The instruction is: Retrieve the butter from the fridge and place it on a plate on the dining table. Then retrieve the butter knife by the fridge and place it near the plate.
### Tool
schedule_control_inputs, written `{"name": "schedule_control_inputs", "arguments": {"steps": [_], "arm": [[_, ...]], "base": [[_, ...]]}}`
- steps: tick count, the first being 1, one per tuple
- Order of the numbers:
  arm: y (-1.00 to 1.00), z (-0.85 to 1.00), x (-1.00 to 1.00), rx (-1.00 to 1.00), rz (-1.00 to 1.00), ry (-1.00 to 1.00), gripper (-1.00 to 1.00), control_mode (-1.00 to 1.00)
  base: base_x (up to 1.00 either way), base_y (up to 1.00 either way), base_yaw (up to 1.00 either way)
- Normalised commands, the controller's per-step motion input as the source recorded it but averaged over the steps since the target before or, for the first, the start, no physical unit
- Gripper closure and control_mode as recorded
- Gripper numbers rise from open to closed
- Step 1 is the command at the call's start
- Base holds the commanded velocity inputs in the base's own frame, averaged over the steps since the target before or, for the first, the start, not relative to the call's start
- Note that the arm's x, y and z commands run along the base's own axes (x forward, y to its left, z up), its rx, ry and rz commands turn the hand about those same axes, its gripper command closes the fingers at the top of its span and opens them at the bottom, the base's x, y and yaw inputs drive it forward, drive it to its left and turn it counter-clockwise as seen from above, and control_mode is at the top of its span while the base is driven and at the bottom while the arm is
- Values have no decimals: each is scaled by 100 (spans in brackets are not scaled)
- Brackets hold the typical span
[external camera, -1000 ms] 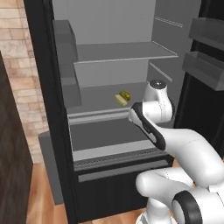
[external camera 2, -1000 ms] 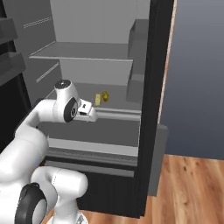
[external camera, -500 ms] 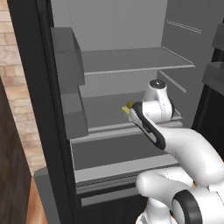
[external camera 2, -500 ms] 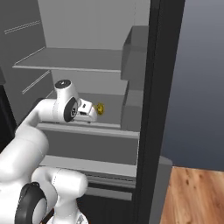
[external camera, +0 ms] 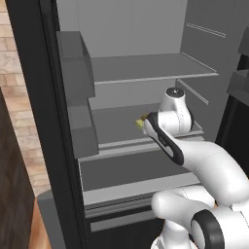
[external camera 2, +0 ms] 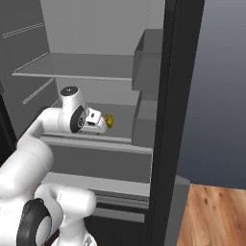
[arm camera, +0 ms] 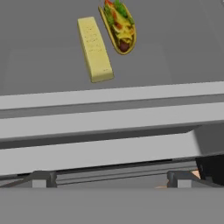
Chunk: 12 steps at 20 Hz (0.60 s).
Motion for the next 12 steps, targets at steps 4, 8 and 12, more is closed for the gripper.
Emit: {"name": "schedule_control_inputs", "arguments": {"steps": [4,8,12], "arm": [[0,0,0,0,0,0,-100,100],[0,0,0,0,0,0,-100,100],[0,0,0,0,0,0,-100,100]], "base": [[41,0,2],[56,0,2],[48,0,1]]}}
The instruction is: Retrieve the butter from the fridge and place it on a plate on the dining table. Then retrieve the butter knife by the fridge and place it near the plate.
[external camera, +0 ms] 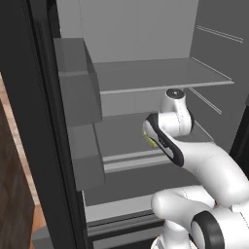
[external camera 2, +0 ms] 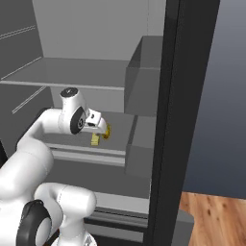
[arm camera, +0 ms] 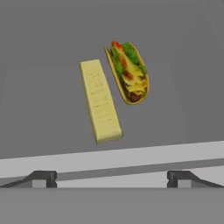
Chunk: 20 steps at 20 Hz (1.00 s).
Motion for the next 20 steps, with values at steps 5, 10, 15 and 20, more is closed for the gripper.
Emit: {"name": "schedule_control_inputs", "arguments": {"steps": [5,10,15,20], "arm": [[0,0,0,0,0,0,-100,100],[0,0,0,0,0,0,-100,-100],[0,-7,8,0,0,0,-100,-100],[0,-26,23,0,2,0,-100,-100]], "base": [[12,0,0],[0,0,0],[0,0,0],[0,0,0]]}}
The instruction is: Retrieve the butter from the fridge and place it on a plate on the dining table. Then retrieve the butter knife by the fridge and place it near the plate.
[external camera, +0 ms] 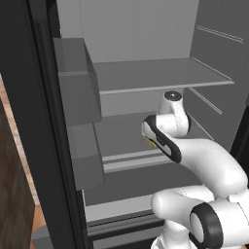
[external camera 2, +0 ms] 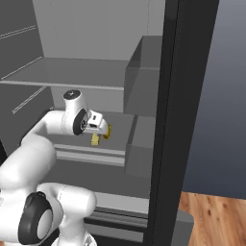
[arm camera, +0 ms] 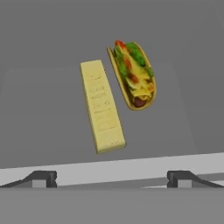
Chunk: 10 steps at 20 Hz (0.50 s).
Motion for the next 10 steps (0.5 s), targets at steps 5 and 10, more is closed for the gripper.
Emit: {"name": "schedule_control_inputs", "arguments": {"steps": [5,10], "arm": [[-1,-14,28,0,3,-1,-100,-100],[-1,-3,26,0,3,0,-100,-100]], "base": [[0,0,0],[0,0,0]]}}
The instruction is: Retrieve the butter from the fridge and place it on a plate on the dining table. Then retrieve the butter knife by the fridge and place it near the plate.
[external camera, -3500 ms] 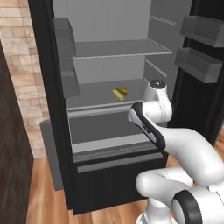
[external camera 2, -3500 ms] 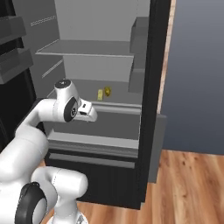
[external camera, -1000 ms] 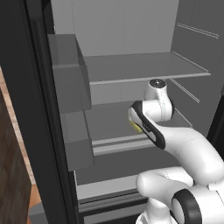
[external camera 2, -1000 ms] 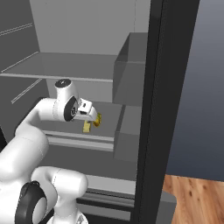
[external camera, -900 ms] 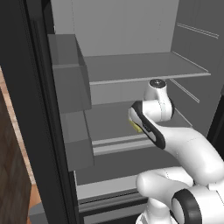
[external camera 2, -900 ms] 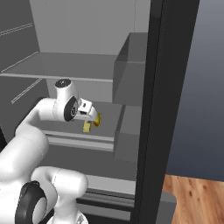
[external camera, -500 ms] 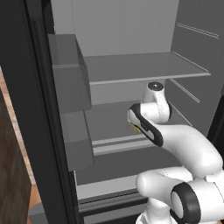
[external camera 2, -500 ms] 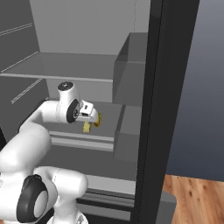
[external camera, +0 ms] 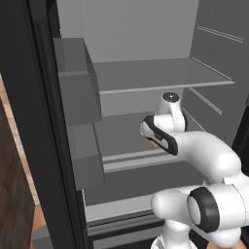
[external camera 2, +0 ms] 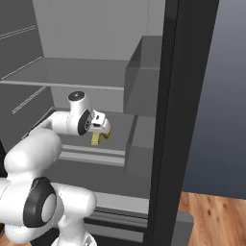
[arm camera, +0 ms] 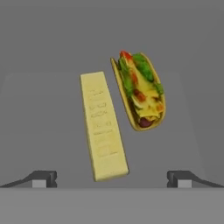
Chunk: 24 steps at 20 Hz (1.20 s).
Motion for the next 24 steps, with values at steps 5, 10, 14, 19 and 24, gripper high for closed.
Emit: {"name": "schedule_control_inputs", "arguments": {"steps": [5,10,14,19,24], "arm": [[4,-22,32,0,0,0,-100,-100],[6,-23,11,0,0,0,-100,-100],[4,-20,8,0,0,0,-100,-100],[1,-22,6,0,0,0,-100,-100],[0,-24,3,0,0,3,-100,-100]], "base": [[0,0,0],[0,0,0],[0,0,0],[0,0,0],[0,0,0]]}}
